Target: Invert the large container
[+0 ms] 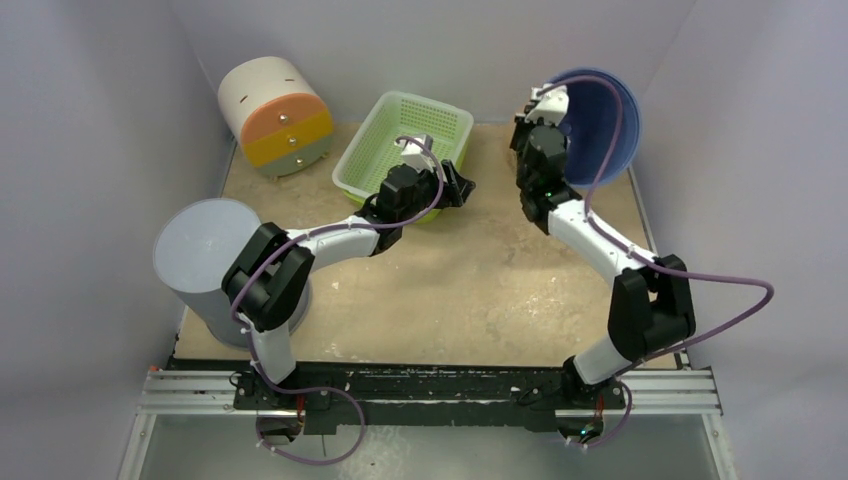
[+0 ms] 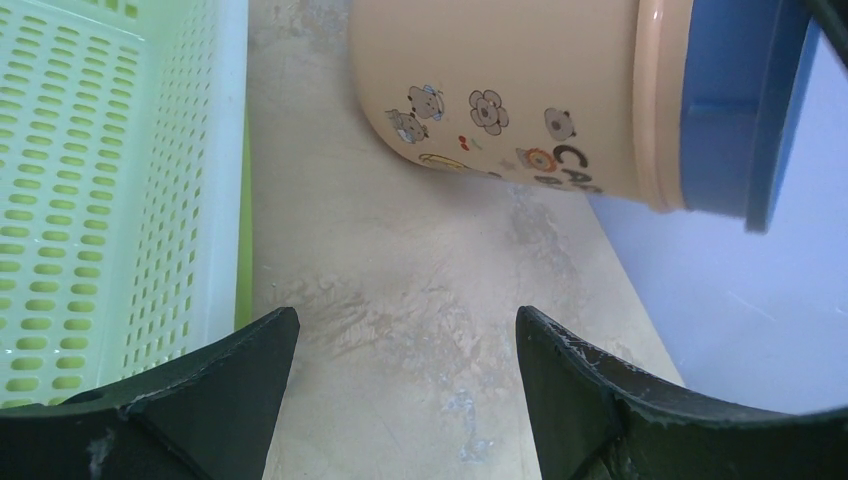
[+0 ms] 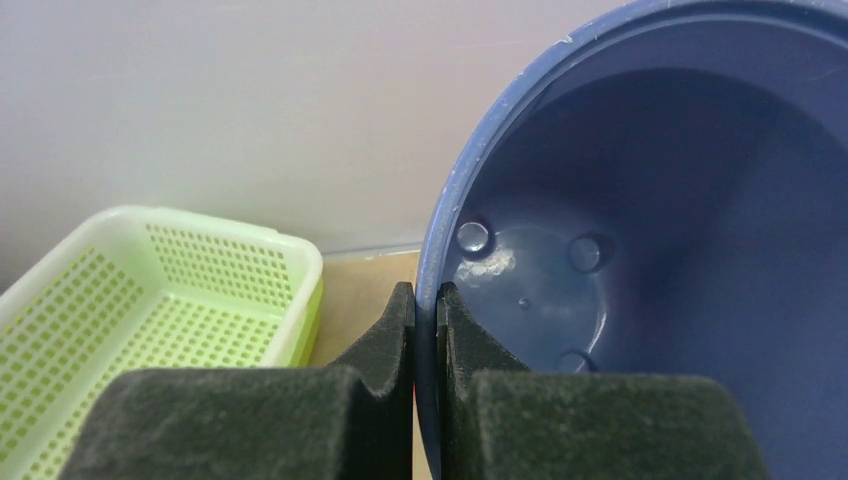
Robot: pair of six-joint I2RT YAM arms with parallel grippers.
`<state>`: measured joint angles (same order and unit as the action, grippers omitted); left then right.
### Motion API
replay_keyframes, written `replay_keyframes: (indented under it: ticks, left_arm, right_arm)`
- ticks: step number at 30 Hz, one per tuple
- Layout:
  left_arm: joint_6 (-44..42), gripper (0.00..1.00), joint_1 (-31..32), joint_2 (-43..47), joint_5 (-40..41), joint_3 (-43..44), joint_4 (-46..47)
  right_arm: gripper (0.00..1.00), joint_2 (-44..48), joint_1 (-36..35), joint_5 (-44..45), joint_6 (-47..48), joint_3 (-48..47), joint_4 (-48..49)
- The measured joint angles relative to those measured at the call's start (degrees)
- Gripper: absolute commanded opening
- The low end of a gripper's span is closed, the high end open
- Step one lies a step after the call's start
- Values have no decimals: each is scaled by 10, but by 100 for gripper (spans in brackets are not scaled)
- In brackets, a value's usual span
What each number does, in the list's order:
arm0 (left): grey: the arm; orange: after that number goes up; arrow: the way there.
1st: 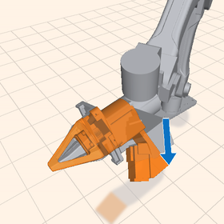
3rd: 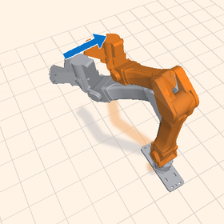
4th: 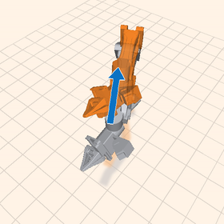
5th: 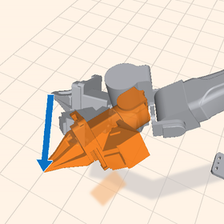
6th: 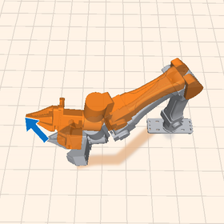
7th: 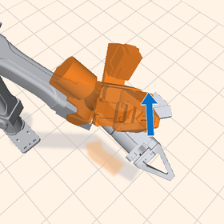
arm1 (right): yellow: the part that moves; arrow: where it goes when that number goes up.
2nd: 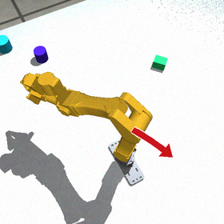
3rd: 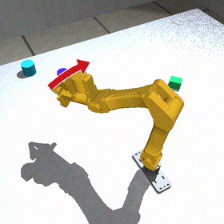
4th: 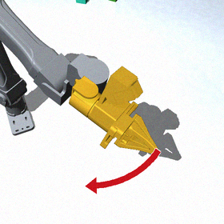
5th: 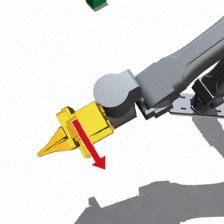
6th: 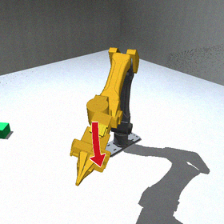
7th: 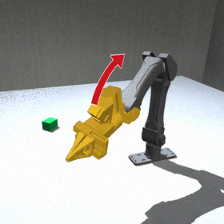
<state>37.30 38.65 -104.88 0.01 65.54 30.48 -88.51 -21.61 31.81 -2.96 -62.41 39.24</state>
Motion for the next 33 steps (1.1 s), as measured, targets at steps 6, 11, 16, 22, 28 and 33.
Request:
replay_keyframes:
  ticks: [6,11,16,22,28,33]
  left_arm:
    - [-14,77,0,2,7,0,-9]
    - [-28,77,0,18,21,-4,-29]
    - [-40,77,0,42,34,-5,-39]
    - [-40,77,-1,48,38,-11,-40]
    - [-41,77,-1,50,42,-24,-47]
    - [-23,77,-3,71,38,-25,-34]
  right_arm:
    - [0,-5,30,-80,-22,-129,-215]
    - [0,46,26,-89,-23,-169,-347]
    - [0,79,23,-88,-18,-203,-431]
    - [0,80,10,-64,-12,-211,-437]
    - [0,65,9,-42,-1,-255,-471]
    - [0,67,9,-55,-1,-254,-470]
